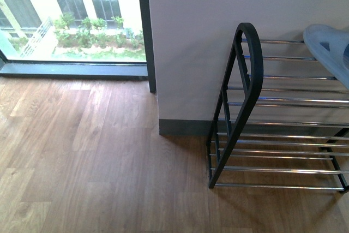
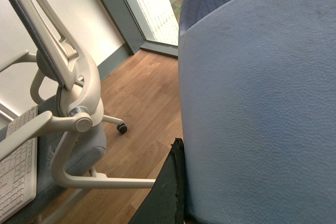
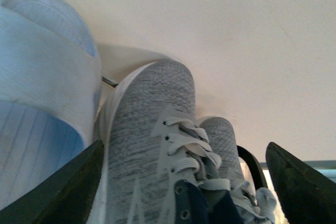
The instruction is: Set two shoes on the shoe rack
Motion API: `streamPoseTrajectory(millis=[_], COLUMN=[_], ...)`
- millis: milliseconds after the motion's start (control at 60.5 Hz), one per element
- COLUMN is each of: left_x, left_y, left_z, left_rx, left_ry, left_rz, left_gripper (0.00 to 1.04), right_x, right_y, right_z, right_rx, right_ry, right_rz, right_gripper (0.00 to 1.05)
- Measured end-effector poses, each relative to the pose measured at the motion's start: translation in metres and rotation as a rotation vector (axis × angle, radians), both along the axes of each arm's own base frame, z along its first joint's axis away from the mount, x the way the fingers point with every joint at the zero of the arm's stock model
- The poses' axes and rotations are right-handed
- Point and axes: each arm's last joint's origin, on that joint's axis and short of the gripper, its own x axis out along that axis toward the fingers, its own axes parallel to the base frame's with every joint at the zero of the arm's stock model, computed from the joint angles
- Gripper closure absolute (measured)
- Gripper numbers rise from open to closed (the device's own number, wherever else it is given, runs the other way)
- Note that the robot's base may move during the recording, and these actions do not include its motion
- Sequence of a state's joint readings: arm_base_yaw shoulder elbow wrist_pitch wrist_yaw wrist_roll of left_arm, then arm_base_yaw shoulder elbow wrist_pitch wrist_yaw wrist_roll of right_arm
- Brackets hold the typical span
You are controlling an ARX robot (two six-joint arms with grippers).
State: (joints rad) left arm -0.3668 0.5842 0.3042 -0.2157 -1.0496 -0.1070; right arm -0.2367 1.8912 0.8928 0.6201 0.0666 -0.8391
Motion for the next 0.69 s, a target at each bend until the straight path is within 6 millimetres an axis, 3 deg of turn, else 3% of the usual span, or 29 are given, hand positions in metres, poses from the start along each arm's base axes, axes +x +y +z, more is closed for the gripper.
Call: streamPoseTrajectory(millis=[480,562,695], left_x=[0.0,0.0,0.0], left_y=[0.0,0.0,0.0], left_z=[0.0,0.0,0.0], left_rx=[0.0,0.0,0.0], left_ry=[0.0,0.0,0.0], left_rz=[0.0,0.0,-0.001], left_gripper=[1.03,1.03,1.03], right_x=[0.0,-0.007,-0.041], right_y=[0.001,0.006,0.027], right_z=[-0.003,-0.007,-0.007], right_rx=[0.012,0.204,0.55], right_ry=[0.007,-0.204,-0.414], right_rz=[0.004,0.121,0.154], right_gripper=[0.09,0.2,0.41])
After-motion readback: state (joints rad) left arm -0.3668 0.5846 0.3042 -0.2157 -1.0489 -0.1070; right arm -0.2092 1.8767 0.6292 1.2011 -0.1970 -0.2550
